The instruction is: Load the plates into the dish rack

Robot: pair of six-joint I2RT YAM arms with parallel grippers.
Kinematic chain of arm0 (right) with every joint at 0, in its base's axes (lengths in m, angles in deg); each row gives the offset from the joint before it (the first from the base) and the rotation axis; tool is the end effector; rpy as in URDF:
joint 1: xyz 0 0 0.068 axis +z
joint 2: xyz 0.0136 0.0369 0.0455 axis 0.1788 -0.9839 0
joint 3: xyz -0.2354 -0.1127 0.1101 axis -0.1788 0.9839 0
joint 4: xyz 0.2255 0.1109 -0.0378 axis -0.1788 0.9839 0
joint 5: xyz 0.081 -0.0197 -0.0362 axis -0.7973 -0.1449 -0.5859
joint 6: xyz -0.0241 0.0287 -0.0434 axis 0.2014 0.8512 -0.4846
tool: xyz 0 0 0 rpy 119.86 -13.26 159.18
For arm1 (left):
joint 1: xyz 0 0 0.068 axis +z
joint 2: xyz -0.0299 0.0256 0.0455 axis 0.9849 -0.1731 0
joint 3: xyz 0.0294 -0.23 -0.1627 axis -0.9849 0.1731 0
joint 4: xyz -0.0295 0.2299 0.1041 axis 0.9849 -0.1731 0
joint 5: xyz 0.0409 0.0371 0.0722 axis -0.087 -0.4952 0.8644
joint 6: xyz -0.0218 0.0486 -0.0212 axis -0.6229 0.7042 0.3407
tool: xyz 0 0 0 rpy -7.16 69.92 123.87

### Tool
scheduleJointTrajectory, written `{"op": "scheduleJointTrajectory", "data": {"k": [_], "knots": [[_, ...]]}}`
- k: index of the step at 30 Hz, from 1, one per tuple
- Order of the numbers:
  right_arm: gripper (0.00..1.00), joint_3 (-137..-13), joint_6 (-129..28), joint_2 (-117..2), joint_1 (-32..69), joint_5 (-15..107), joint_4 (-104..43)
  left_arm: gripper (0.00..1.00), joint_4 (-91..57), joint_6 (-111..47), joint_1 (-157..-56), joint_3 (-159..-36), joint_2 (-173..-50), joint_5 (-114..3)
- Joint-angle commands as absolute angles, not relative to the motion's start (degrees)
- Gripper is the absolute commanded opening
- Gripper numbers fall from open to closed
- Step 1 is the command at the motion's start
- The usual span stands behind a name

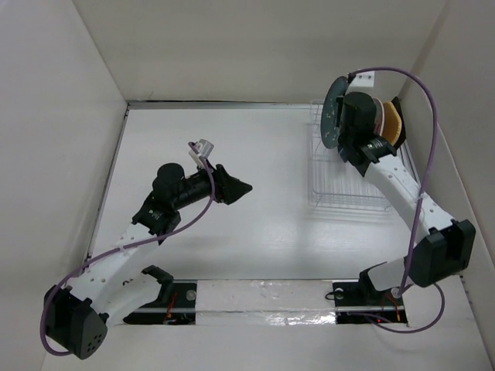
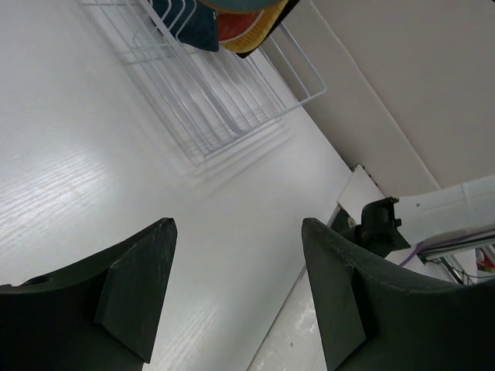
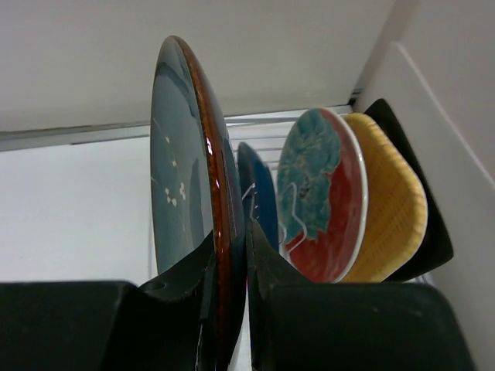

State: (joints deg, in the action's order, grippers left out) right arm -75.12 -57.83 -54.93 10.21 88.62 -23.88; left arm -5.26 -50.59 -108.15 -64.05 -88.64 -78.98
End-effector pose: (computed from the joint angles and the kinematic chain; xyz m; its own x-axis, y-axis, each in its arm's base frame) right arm 0.2993 0.0869 0.4121 -0.1660 -0.0709 -0.9836 0.2461 0.9629 -0.1109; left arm 0.1711 -0.1154 0.3342 -0.4281 -0.2545 -0.8672 0.7505 0.4346 -0.4980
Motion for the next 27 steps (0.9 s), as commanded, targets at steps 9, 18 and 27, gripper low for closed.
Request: {"op": "scheduleJointTrajectory", "data": {"k": [9, 18, 27], "knots": [[0.0, -88.9, -67.5, -66.0, 10.1, 97.5, -31.1, 0.62, -5.7, -47.2, -112.4, -67.3, -88.6, -78.8], [0.0, -88.8, -66.7, -72.6, 10.1, 97.2, -31.5, 0.62, -5.4, -47.2, -112.4, -67.2, -88.9, -79.2], [0.0, -83.6, -61.7, -76.1, 9.0, 94.2, -33.8, 0.62, -5.3, -47.2, -112.4, -67.1, -89.0, -78.9]]}}
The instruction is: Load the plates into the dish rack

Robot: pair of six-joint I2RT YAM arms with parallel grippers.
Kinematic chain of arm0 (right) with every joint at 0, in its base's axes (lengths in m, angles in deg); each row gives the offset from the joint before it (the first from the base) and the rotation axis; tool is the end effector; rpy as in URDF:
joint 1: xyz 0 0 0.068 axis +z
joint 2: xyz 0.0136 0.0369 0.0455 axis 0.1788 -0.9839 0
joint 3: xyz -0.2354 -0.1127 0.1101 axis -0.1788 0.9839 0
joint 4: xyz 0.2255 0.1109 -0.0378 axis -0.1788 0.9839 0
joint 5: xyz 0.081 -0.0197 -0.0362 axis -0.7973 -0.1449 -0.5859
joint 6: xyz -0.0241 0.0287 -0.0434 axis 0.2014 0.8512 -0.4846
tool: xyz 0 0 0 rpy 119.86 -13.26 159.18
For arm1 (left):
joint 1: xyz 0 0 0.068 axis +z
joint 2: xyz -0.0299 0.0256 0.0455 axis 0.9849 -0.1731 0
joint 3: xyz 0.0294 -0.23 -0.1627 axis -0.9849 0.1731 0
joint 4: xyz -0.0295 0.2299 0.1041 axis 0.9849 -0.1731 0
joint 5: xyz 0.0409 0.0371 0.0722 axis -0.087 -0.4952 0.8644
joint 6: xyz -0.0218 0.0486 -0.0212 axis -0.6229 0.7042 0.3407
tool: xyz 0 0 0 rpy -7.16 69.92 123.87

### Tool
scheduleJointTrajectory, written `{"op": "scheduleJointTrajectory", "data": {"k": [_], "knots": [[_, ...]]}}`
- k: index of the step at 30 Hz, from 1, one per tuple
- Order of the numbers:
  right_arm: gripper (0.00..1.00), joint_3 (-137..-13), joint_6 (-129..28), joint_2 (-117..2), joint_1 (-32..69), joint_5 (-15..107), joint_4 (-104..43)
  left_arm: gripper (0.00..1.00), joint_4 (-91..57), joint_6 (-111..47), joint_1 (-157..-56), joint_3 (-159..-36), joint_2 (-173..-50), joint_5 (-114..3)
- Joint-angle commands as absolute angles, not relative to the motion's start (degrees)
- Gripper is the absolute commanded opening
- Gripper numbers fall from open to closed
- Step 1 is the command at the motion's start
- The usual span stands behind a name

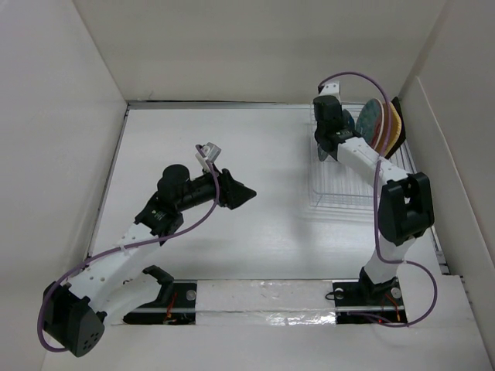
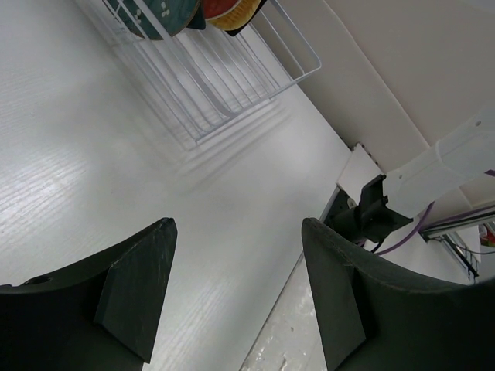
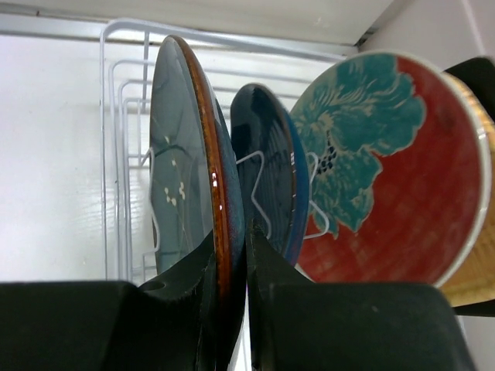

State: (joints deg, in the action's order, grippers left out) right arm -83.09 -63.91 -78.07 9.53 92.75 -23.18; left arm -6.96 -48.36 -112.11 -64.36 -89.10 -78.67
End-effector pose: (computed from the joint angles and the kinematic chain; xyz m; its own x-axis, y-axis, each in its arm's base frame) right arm 0.3986 0.1163 0.3200 -0.4405 -0.2540 -0.8611 0.2265 0.8967 -0.3803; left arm 0.1644 -0.1277 0.3314 -0.4370 -0.1964 -0.8778 0.7804 0.4025 -0.4786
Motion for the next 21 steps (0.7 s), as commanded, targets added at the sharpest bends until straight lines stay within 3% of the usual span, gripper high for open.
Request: {"op": "scheduleJointTrajectory", "data": {"k": [1, 6, 10, 19, 20, 21], "knots": [[0.0, -83.3, -61.6, -76.3, 9.0, 94.3, -33.9, 0.62, -5.3, -47.2, -112.4, -67.1, -89.1, -78.9], [0.03, -82.8, -60.9, -77.2, 8.5, 94.8, -34.3, 0.62, -5.2, -47.3, -112.4, -67.1, -89.6, -79.0], [0.18, -82.0, -60.0, -76.8, 8.0, 94.1, -34.3, 0.62, -5.1, -47.3, -112.4, -67.1, -89.9, -79.0], [0.66, -81.9, -55.2, -70.7, 7.5, 89.0, -31.2, 0.62, -5.7, -47.2, -112.4, -67.5, -90.2, -78.2], [0.78, -82.0, -54.6, -68.6, 7.5, 88.1, -31.1, 0.62, -5.9, -47.1, -112.4, -67.5, -90.2, -78.0], [0.84, -81.8, -53.1, -67.4, 7.5, 87.0, -29.3, 0.62, -6.1, -47.1, -112.4, -67.5, -90.1, -77.8]]}}
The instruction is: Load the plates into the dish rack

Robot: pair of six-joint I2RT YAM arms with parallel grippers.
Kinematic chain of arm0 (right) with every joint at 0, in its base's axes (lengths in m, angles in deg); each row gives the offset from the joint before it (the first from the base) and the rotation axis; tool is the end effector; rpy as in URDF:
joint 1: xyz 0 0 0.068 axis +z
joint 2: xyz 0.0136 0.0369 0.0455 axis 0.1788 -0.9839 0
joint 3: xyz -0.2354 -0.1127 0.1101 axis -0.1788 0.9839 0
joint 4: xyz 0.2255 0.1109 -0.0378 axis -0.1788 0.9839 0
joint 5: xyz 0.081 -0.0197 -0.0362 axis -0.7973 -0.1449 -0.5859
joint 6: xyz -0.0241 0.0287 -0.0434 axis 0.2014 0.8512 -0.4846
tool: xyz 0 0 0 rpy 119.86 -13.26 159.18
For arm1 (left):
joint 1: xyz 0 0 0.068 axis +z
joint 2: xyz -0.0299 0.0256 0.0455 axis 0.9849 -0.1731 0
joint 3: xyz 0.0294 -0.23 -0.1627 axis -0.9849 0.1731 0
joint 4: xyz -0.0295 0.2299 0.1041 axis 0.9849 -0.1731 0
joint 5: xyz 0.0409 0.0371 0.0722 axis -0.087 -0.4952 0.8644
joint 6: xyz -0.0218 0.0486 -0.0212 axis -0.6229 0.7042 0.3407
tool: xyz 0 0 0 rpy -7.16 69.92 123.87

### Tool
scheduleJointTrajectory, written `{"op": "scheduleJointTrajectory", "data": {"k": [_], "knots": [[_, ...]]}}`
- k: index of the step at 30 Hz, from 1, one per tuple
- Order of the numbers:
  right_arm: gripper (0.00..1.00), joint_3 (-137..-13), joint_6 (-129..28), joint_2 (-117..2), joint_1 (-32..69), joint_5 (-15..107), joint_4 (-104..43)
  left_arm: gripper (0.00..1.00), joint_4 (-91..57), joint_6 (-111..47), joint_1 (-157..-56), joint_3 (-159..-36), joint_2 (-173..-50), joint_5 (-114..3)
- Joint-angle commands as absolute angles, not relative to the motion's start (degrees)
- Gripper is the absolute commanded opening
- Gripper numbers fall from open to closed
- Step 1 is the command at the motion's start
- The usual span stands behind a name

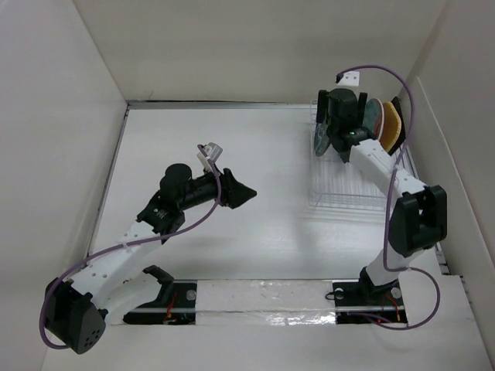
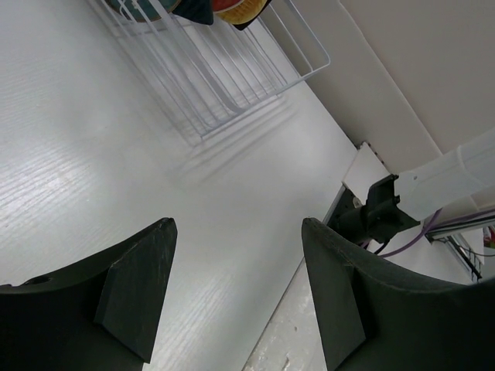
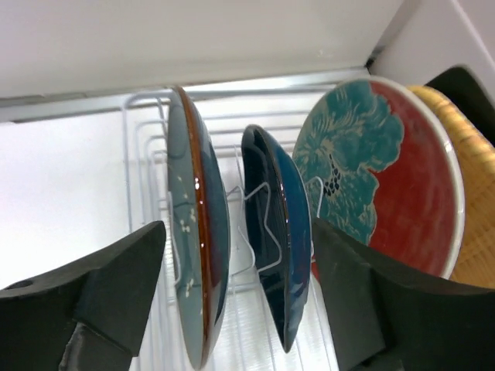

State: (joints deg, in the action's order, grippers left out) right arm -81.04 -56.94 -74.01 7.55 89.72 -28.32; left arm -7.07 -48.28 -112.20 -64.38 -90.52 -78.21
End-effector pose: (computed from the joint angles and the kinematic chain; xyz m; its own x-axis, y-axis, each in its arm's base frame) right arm 0.3900 0.1002 0.3436 -0.3048 -0.0935 -0.9478 0.2905 0.9386 -0.1860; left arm 0.1690 -0.1307 0.3266 -0.4541 -0.1862 -0.8713 0.7676 0.4147 -0.4887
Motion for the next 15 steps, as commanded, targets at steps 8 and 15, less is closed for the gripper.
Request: {"op": "scheduleJointTrajectory", "data": {"k": [8, 15], "knots": [[0.99, -66.9, -47.0, -47.2, 11.8, 73.1, -35.1, 0.63, -7.3, -47.2, -112.4, -68.5, -91.1, -76.9], [0.94, -44.5, -40.4, -24.1, 15.8, 60.9, -43.1, 0.63, -6.9, -46.4, -109.7, -68.5, -88.4, -74.9]]}}
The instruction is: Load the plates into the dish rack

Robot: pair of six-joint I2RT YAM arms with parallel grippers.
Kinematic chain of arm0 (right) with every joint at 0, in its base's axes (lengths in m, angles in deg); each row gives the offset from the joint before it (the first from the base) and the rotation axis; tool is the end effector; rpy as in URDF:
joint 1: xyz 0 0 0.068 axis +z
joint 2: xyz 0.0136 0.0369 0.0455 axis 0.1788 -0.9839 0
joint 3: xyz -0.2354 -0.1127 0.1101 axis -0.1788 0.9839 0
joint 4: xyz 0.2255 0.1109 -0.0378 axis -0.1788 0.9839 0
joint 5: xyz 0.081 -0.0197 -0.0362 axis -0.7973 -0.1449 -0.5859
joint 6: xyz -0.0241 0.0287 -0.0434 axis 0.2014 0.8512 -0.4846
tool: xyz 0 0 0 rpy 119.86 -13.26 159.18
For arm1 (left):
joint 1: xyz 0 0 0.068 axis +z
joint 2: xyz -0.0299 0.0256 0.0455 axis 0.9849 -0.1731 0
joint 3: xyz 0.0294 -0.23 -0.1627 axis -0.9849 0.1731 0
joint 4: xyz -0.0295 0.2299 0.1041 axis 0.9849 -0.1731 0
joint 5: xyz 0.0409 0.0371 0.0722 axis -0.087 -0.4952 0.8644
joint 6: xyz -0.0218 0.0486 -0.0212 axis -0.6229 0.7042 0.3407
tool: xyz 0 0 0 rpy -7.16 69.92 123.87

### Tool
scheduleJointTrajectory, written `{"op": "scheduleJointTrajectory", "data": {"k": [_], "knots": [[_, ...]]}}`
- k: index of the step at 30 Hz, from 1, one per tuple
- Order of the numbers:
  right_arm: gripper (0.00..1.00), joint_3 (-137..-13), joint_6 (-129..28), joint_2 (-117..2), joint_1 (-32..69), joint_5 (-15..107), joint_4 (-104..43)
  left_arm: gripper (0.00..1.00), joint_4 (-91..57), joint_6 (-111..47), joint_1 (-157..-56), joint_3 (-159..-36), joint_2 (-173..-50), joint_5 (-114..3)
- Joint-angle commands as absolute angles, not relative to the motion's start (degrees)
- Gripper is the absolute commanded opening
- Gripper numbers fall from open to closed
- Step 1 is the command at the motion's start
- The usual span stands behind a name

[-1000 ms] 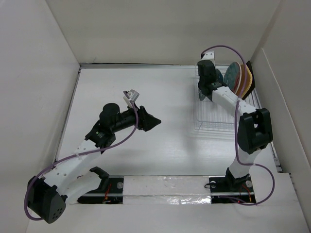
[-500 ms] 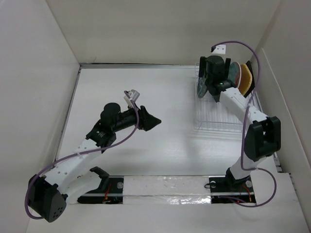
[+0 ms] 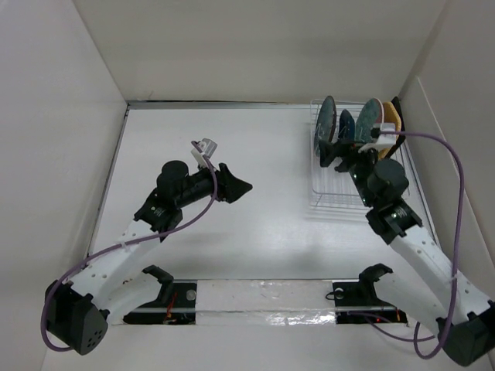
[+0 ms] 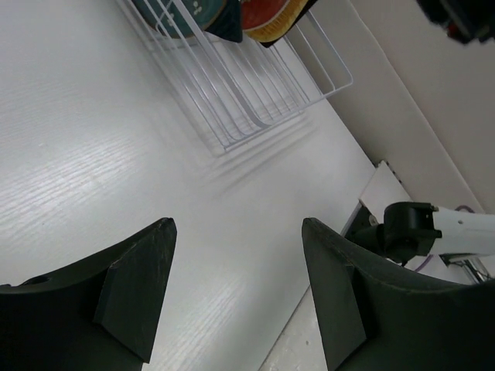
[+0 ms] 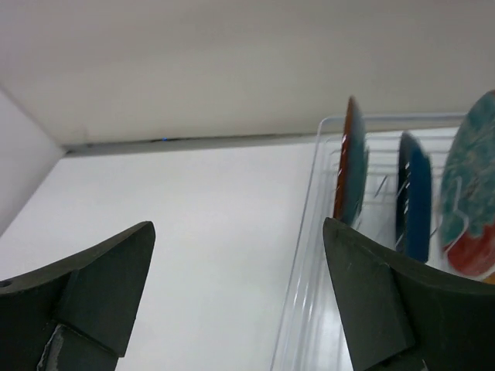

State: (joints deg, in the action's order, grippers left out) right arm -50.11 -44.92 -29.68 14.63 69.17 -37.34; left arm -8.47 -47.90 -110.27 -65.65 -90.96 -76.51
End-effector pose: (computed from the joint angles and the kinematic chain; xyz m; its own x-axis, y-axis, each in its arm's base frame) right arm 0.1935 0.0777 0.3900 0.0226 0.2371 -0.9712 -0.1662 0.9588 0.2302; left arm 0.1758 -0.1252 0.3302 -0.4433 -0.2059 -0.8724 0.7390 0.4669 -0.4857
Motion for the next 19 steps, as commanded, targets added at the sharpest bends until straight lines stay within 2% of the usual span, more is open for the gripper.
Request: {"op": "scheduleJointTrajectory", "data": {"k": [1, 4, 5, 7, 8, 9, 10, 15, 17, 19], "knots": [[0.93, -41.9, -39.7, -21.8, 15.8, 58.5, -44.5, 0.63, -6.9, -45.9, -109.7, -68.5, -87.7, -74.1], [0.84, -35.4, -38.2, -14.2, 18.1, 51.8, -44.7, 0.63, -6.4, -44.6, -109.7, -68.1, -84.9, -71.0], [0.68, -33.7, -37.6, -12.7, 18.6, 51.6, -42.9, 0.62, -5.9, -44.4, -109.7, -67.9, -84.3, -70.5], [0.54, -32.1, -36.9, -8.7, 19.4, 51.1, -41.4, 0.62, -5.7, -44.3, -109.7, -67.8, -82.9, -69.0], [0.39, -31.3, -36.7, -7.5, 20.0, 50.7, -40.4, 0.62, -5.7, -44.3, -109.7, -67.9, -82.4, -68.4], [0.14, -29.8, -35.7, -5.5, 20.5, 50.7, -39.8, 0.62, -5.7, -44.3, -109.7, -68.0, -81.1, -67.5], [0.08, -29.4, -35.6, -4.7, 20.5, 50.7, -39.0, 0.62, -5.7, -44.3, -109.7, -68.0, -80.3, -66.9], [0.07, -26.4, -34.6, 0.5, 21.1, 52.4, -35.1, 0.62, -4.8, -44.5, -109.7, -67.7, -75.6, -63.3], [0.09, -25.4, -34.1, 2.7, 21.1, 53.0, -34.1, 0.62, -5.1, -44.5, -109.7, -67.8, -75.3, -62.8], [0.17, -25.1, -33.3, 3.7, 21.1, 54.8, -33.8, 0.62, -5.6, -44.1, -109.7, -68.1, -75.9, -62.5]]}}
